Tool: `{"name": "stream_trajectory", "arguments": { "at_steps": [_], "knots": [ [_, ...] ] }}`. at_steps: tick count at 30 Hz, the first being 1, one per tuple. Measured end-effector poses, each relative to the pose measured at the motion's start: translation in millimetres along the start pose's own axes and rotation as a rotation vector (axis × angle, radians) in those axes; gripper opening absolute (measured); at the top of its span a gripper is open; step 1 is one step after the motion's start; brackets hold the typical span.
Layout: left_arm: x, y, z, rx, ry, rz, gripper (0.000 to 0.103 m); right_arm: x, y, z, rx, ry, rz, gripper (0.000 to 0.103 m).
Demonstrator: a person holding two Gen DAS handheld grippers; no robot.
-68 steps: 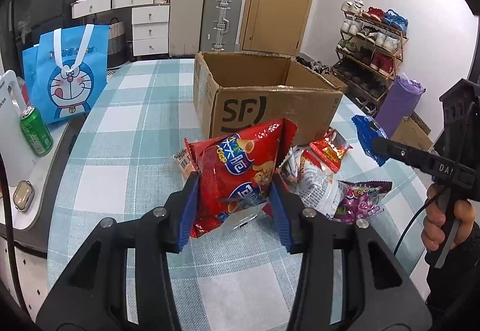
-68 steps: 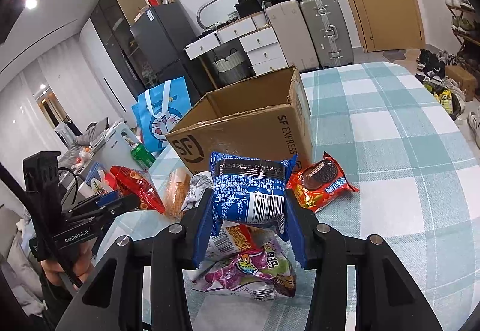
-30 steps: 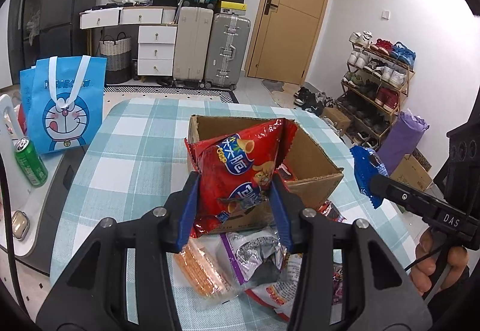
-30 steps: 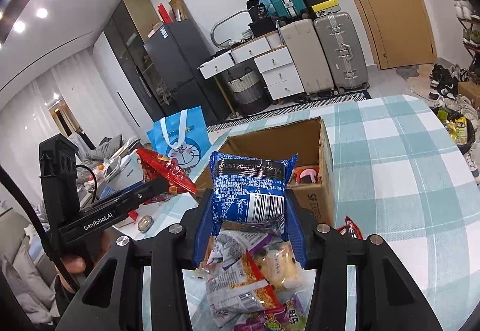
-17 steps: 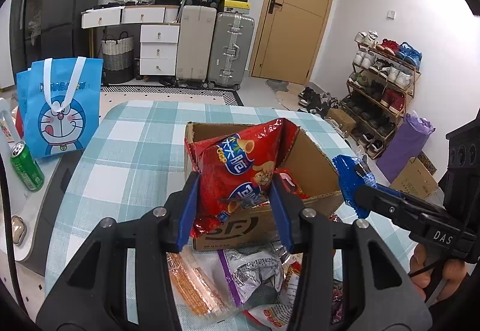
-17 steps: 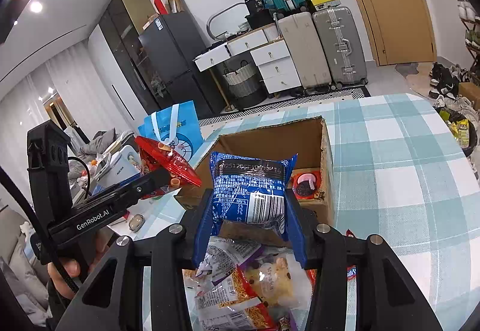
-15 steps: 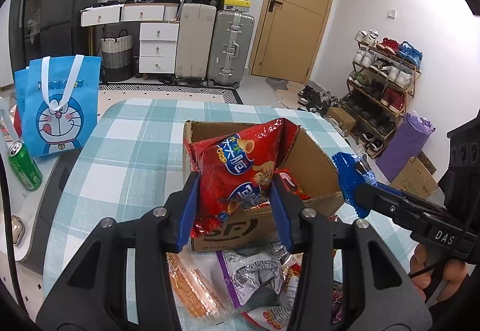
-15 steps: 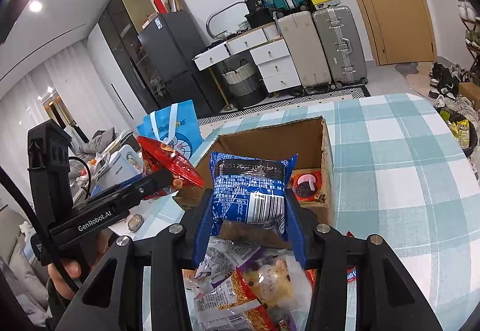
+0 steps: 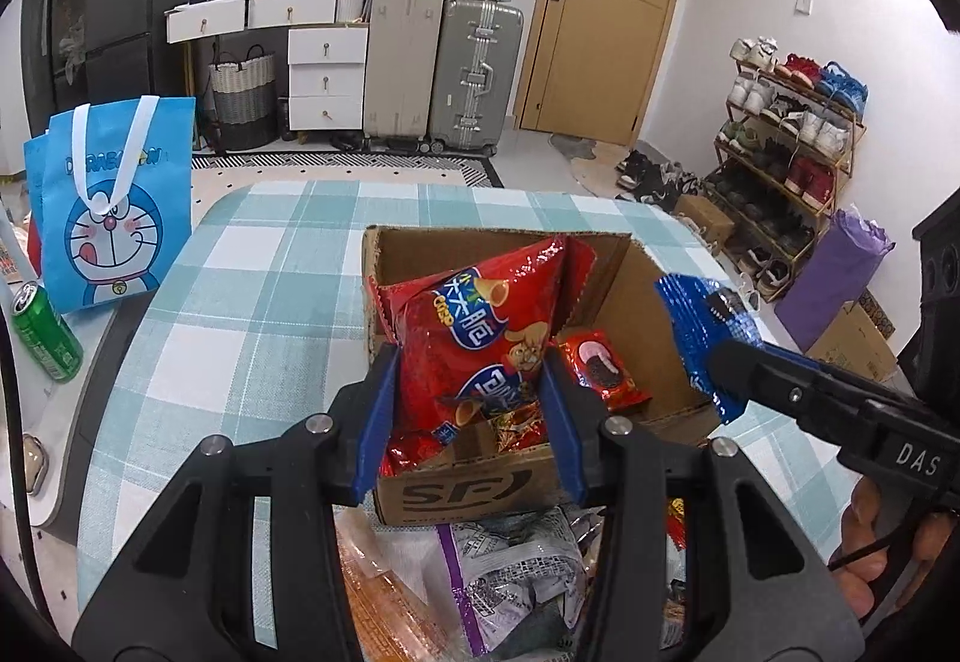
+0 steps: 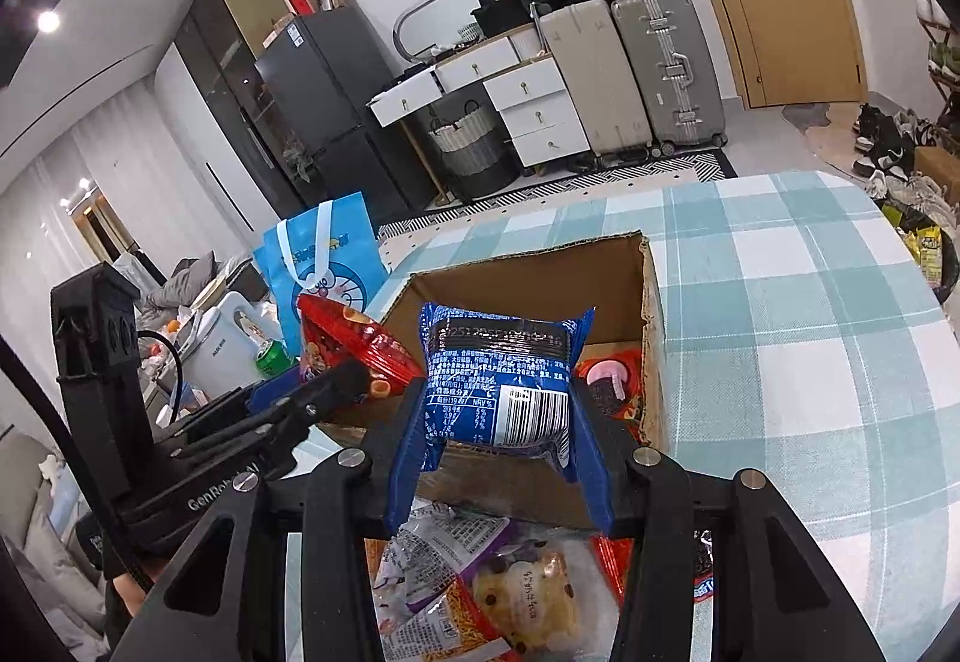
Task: Organize snacks
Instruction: 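Open both tools to drop the two packets into the box, then withdraw both tools from the box toward the remaining snacks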
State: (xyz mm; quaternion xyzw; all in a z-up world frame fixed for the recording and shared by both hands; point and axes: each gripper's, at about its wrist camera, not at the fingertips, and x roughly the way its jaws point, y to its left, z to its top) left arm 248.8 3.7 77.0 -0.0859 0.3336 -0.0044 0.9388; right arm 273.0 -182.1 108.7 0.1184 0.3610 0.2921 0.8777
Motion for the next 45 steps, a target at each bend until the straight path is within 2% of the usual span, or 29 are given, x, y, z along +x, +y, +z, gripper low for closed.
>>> {"name": "stream_trajectory", "arguments": {
  "at_steps": [3, 7, 8, 9, 10, 11, 13, 14, 15, 19, 22, 26, 28, 32, 40, 45],
  "knots": [
    [10, -2, -1, 0.007, 0.019, 0.013, 0.043, 4, -1, 1, 0.011, 0.007, 0.005, 0.046],
    [12, -4, -3, 0.014, 0.04, 0.02, 0.045, 0, -2, 0, 0.007, -0.012, -0.007, 0.061],
    [11, -4, -4, 0.019, 0.039, 0.021, 0.054, -3, -4, -1, 0.013, -0.022, -0.004, 0.072],
    [8, -4, -5, 0.021, 0.037, 0.025, 0.067, -5, -6, -2, 0.017, -0.025, 0.001, 0.079],
    [5, -3, -6, 0.021, 0.032, 0.031, 0.075, -8, -8, -3, 0.018, -0.025, 0.001, 0.09],
    [-1, -2, -7, 0.018, 0.025, 0.031, 0.083, -10, -10, -3, 0.016, -0.022, -0.001, 0.097],
    [-11, 0, -11, 0.016, 0.01, 0.019, 0.085, -17, -15, -7, 0.02, -0.02, -0.01, 0.102],
    [-15, 1, -12, 0.014, 0.009, 0.016, 0.09, -22, -18, -9, 0.025, -0.034, -0.011, 0.102],
    [-19, 2, -14, 0.01, 0.006, 0.02, 0.102, -26, -20, -11, 0.028, -0.042, -0.014, 0.102],
    [-46, 8, -24, 0.011, -0.026, 0.031, 0.102, -42, -30, -25, 0.042, -0.053, -0.048, 0.102],
    [-64, 10, -33, 0.0, -0.029, 0.021, 0.102, -51, -33, -36, 0.032, -0.032, -0.059, 0.103],
    [-81, 12, -46, 0.004, -0.027, 0.017, 0.102, -61, -33, -49, -0.019, 0.001, -0.131, 0.103],
    [-85, 11, -55, 0.018, -0.018, 0.024, 0.102, -66, -35, -57, -0.022, 0.003, -0.135, 0.103],
    [-88, 12, -71, 0.028, -0.006, 0.032, 0.102, -73, -39, -70, 0.006, 0.013, -0.116, 0.103],
    [-90, 24, -102, 0.001, 0.022, 0.028, 0.102, -76, -34, -78, -0.016, 0.039, -0.143, 0.103],
    [-86, 34, -117, -0.008, 0.059, 0.039, 0.102, -80, -37, -86, 0.017, 0.031, -0.152, 0.103]
  ]
}}
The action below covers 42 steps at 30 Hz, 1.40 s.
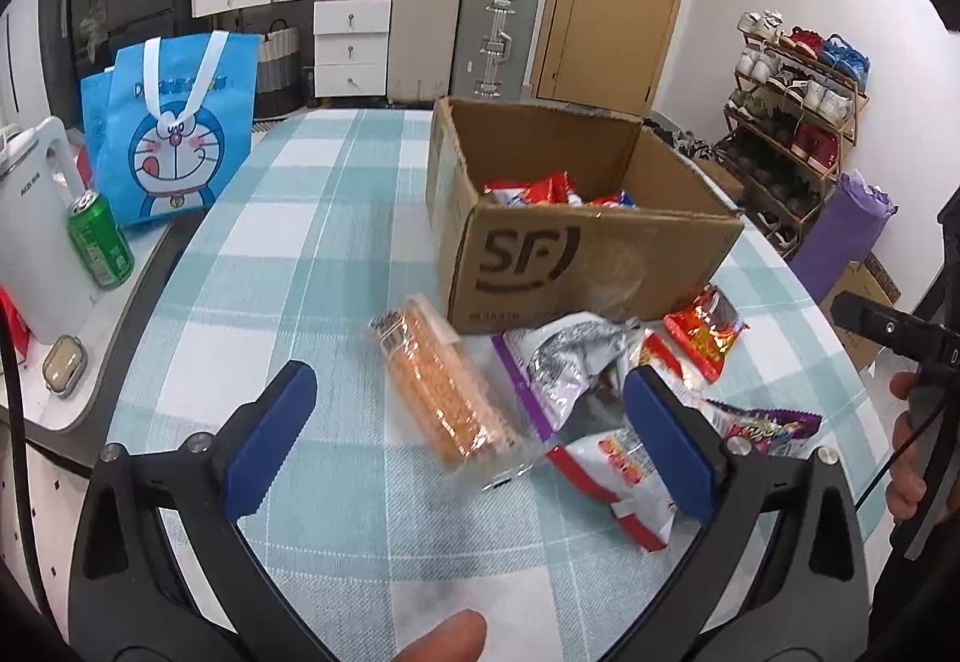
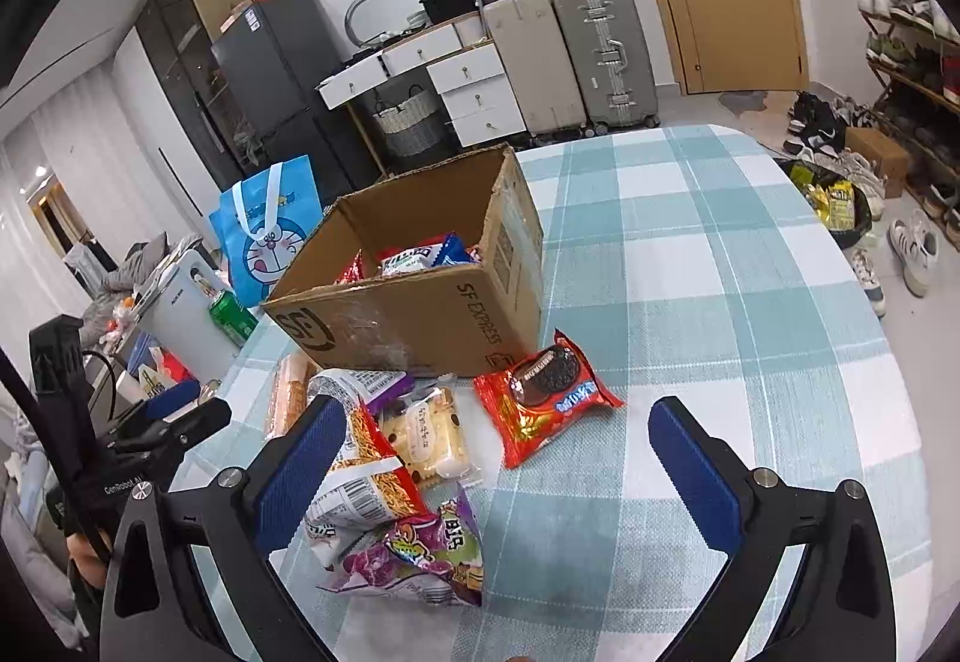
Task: Organize snacks
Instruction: 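Withdraw both tools from the box toward the remaining snacks, then grasp the purple snack bag with the right tool and lift it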
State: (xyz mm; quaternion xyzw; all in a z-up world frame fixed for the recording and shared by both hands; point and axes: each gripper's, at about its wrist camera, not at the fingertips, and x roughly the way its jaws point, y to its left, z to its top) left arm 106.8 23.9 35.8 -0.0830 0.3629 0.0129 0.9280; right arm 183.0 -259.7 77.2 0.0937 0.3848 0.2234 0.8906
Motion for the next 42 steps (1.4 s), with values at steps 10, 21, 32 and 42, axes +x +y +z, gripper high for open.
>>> {"name": "stream_trajectory", "arguments": {
  "at_steps": [10, 21, 32, 42],
  "knots": [
    [-1, 9, -14, -0.017, 0.039, 0.01, 0.102, 1, 9, -24, -0.028, 0.059, -0.015, 0.103],
    [-3, 9, -24, -0.006, 0.059, 0.013, 0.102, 14, 22, -49, -0.082, 0.152, -0.004, 0.103],
    [1, 9, -23, 0.002, 0.068, 0.015, 0.102, 29, 31, -64, -0.196, 0.221, -0.042, 0.103],
    [-1, 12, -21, 0.0, 0.066, 0.014, 0.102, 30, 40, -79, -0.3, 0.276, -0.016, 0.103]
  ]
}}
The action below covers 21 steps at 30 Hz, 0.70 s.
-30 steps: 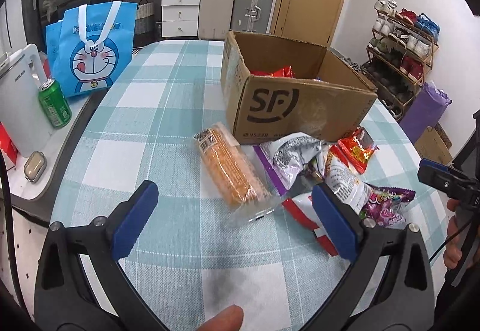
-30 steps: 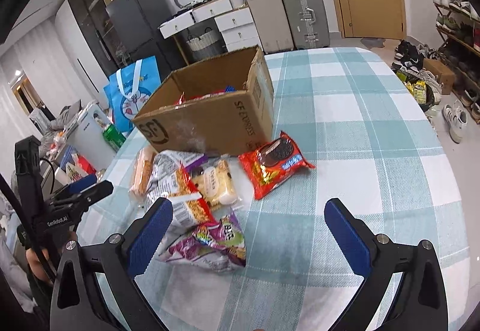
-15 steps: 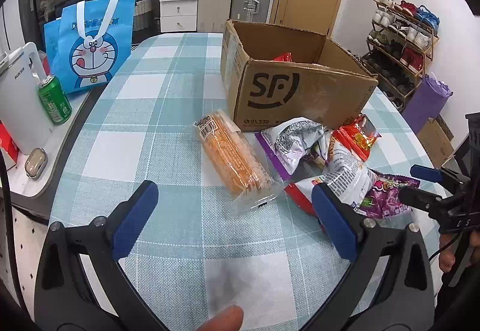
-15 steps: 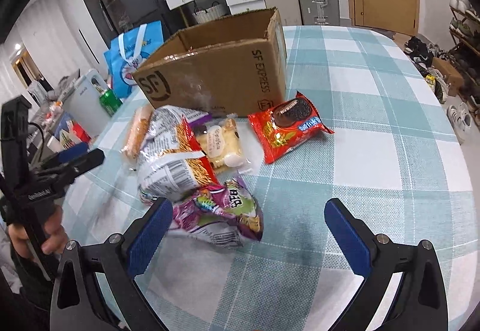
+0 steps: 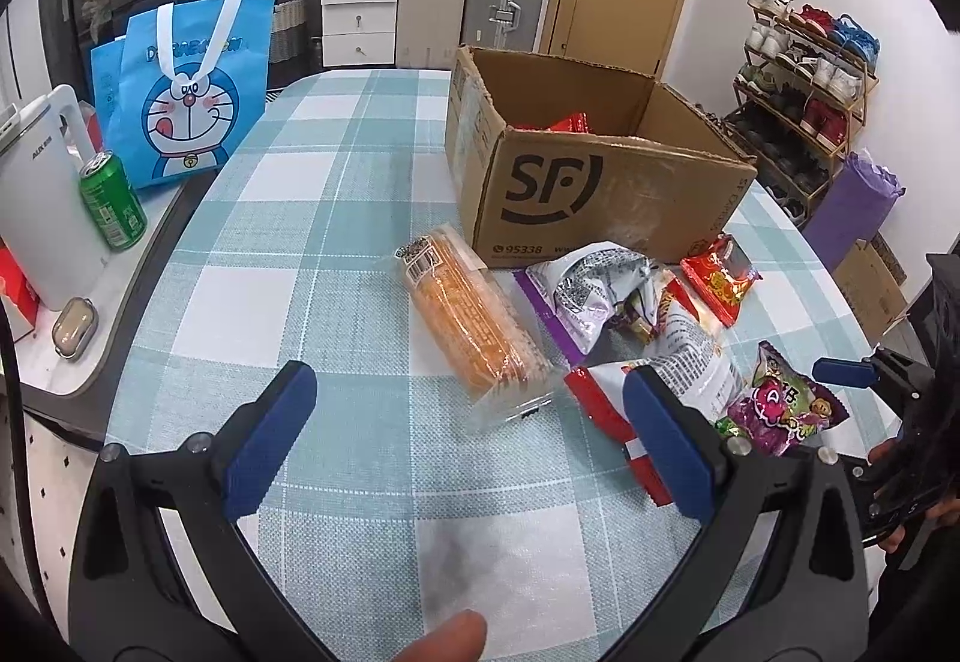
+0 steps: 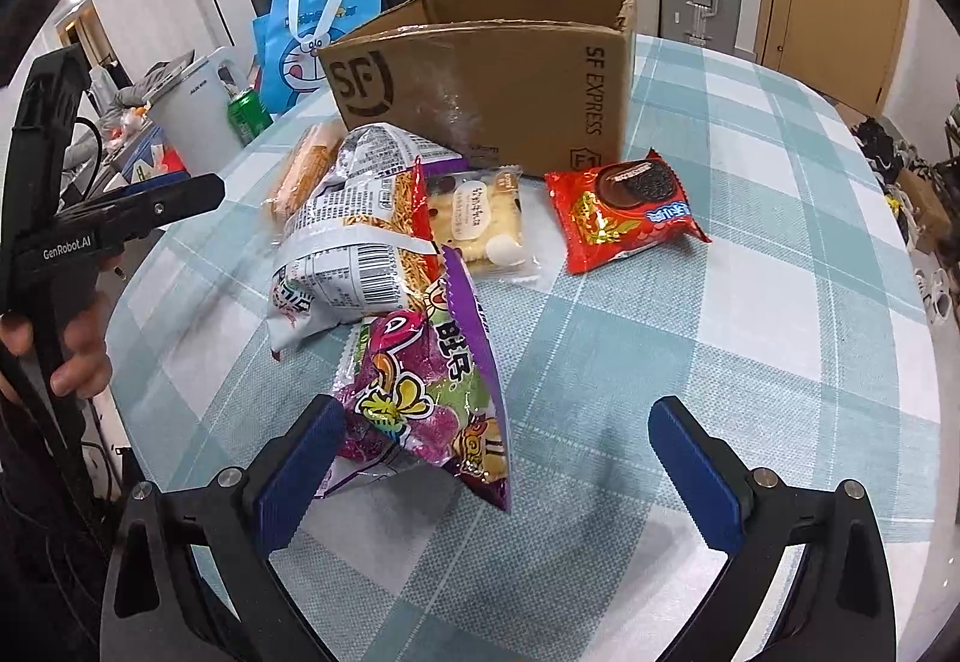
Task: Organize snacks
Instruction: 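Grasp the purple snack bag with the right tool and lift it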
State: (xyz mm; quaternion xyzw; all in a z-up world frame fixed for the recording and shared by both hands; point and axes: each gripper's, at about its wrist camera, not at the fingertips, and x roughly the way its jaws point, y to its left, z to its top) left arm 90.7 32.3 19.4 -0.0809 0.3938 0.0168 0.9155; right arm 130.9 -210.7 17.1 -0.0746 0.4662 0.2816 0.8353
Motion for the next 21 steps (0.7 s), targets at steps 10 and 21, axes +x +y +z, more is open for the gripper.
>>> {"name": "stream_trajectory", "arguments": {
  "at_steps": [10, 21],
  "knots": [
    [10, -3, -4, 0.008, 0.021, 0.004, 0.102, 21, 11, -2, -0.005, 0.02, 0.057, 0.099],
    [15, 1, -5, -0.001, 0.03, 0.009, 0.102, 9, 28, -4, -0.094, -0.026, 0.155, 0.054]
  ]
}}
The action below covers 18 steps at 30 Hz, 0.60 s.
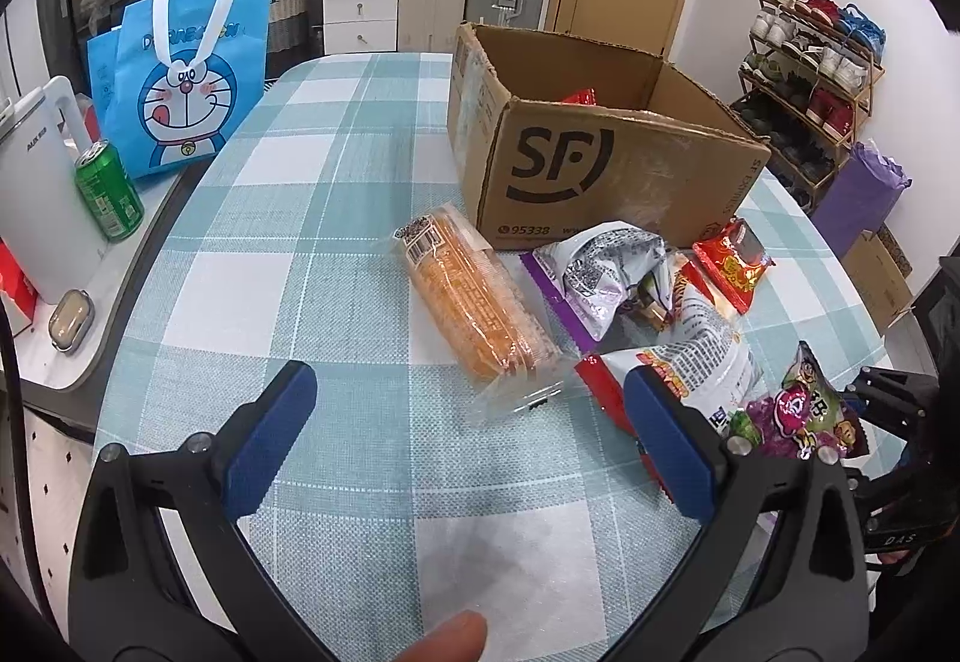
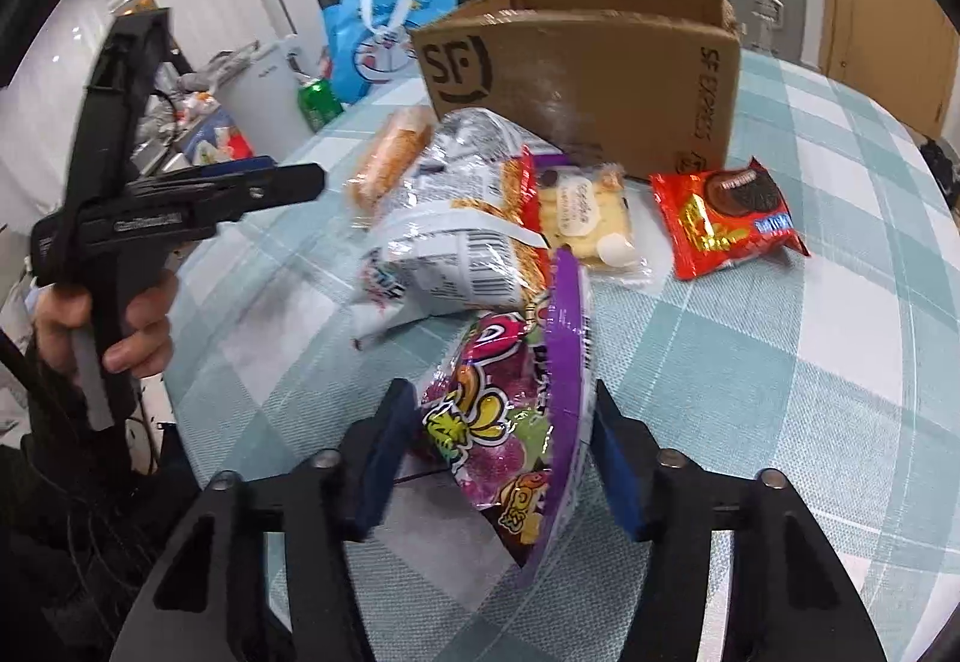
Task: Organize snacks
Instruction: 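Grasp the purple snack bag with the right tool and lift it, then grasp the white-red chip bag with the left tool while the right tool holds the purple bag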
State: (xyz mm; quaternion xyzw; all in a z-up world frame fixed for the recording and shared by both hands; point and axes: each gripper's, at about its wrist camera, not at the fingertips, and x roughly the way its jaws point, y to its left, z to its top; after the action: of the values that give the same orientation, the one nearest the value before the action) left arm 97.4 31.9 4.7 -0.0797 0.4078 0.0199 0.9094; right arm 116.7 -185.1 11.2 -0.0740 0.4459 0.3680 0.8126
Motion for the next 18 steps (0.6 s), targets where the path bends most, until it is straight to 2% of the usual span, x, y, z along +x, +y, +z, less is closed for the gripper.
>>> {"name": "stream_trajectory", "arguments": {
  "at_steps": [3, 12, 18],
  "knots": [
    [3, 2, -1, -0.005, 0.005, 0.003, 0.102, -7, 6, -3, -0.052, -0.014, -0.002, 0.05],
    [9, 1, -2, -0.007, 0.018, -0.005, 0.102, -34, -9, -3, -0.034, -0.085, -0.007, 0.049],
    [5, -25, -9, 0.101, 0.002, -0.036, 0.102, -58, -33, -2, 0.047, -0.152, -0.041, 0.049]
  ]
}}
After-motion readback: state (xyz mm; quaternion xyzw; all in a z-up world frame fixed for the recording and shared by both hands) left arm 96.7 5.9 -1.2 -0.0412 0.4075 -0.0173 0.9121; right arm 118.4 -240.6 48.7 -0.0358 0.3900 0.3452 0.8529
